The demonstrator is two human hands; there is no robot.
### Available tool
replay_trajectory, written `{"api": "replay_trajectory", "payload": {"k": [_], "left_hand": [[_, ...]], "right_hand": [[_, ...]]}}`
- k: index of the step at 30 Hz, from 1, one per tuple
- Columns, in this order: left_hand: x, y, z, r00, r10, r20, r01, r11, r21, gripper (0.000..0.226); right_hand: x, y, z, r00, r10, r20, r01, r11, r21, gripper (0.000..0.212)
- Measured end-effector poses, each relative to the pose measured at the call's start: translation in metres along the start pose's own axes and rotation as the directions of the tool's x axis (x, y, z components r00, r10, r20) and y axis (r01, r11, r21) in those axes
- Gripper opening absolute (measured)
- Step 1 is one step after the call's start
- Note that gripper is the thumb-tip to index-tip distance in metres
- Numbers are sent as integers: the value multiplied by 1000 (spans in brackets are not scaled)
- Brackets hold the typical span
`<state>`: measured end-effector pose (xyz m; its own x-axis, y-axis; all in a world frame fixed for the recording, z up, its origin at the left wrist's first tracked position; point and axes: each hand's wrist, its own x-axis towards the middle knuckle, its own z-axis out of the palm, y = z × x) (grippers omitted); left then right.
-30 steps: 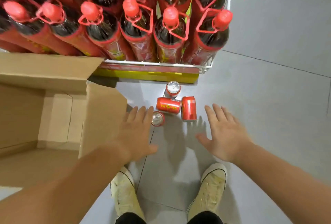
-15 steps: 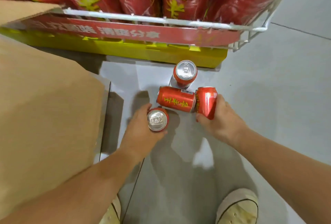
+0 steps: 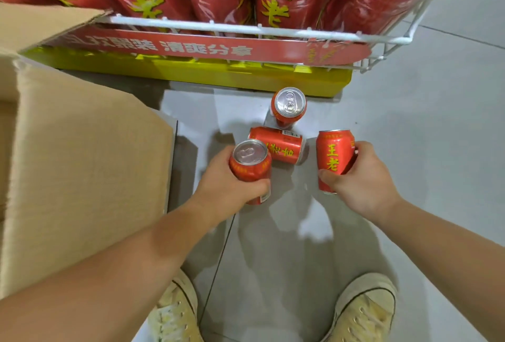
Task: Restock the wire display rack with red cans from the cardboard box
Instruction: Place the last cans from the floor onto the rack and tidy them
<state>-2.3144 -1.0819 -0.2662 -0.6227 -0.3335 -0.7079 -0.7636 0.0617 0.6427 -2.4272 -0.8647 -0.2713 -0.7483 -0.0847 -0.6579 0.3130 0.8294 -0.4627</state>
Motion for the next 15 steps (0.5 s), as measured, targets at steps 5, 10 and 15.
{"api": "replay_trajectory", "payload": {"k": [5, 10, 15], "left_hand": [[-34, 46, -9, 994, -41, 105, 51, 995, -90, 56], [-87, 106, -29, 986, -30, 162, 54, 988, -142, 47], [-149, 168, -58, 995, 11, 101, 6, 986, -164, 47]], "right_hand": [[-49, -26, -36, 999, -49, -7, 49, 997, 67, 54], [-104, -68, -72, 997, -63, -51, 73, 970, 234, 51], [-170, -119, -116, 992, -100, -73, 118, 944, 308, 49]]}}
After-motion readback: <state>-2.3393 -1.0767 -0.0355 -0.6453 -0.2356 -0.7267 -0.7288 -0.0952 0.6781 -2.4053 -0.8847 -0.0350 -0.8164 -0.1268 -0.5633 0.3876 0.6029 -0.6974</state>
